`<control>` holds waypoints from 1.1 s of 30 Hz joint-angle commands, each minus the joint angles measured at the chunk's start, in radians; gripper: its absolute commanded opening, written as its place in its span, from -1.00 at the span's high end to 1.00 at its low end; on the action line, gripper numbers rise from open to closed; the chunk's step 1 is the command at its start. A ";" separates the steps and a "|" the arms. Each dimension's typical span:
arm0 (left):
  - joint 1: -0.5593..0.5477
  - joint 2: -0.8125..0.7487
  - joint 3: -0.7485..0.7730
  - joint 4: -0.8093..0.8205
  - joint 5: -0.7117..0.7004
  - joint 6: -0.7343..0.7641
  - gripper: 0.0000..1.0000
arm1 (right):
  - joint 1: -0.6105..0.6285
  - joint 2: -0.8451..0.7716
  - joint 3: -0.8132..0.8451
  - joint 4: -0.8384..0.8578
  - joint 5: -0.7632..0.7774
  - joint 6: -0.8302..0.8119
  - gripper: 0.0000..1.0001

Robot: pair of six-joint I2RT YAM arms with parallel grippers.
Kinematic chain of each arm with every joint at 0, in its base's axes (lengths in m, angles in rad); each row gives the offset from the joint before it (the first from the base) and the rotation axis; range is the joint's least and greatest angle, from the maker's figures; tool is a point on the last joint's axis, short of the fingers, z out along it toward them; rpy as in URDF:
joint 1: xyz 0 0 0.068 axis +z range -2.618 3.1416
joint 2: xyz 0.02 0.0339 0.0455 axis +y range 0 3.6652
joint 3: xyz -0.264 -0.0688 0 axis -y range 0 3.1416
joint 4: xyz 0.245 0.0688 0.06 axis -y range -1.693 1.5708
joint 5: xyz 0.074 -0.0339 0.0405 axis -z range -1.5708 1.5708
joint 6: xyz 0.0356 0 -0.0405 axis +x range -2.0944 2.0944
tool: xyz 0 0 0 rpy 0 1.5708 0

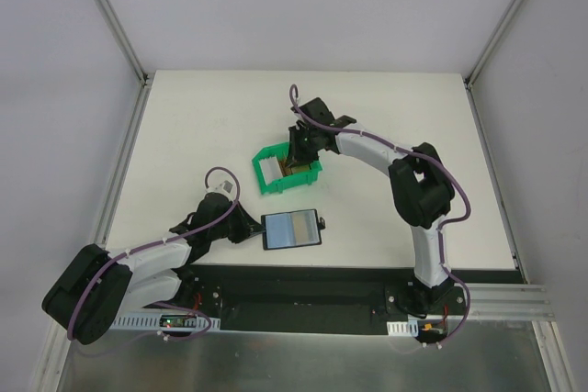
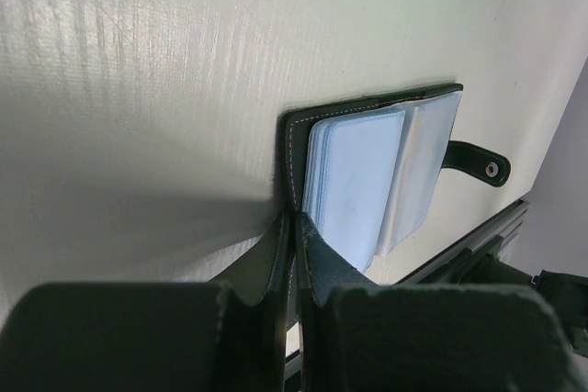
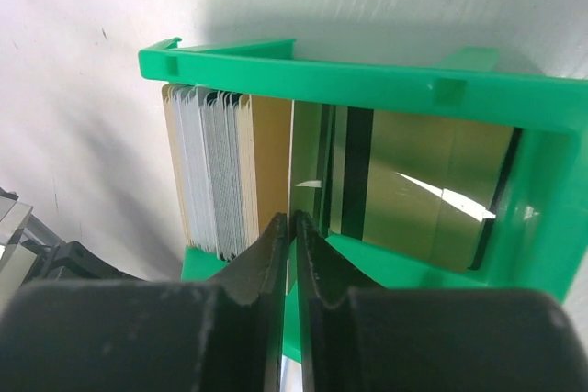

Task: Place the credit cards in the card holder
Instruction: Pick up the credit card from the storage box.

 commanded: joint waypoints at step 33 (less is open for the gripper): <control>0.013 -0.108 -0.029 -0.090 -0.012 0.034 1.00 | -0.022 -0.549 -0.304 0.166 0.098 0.047 1.00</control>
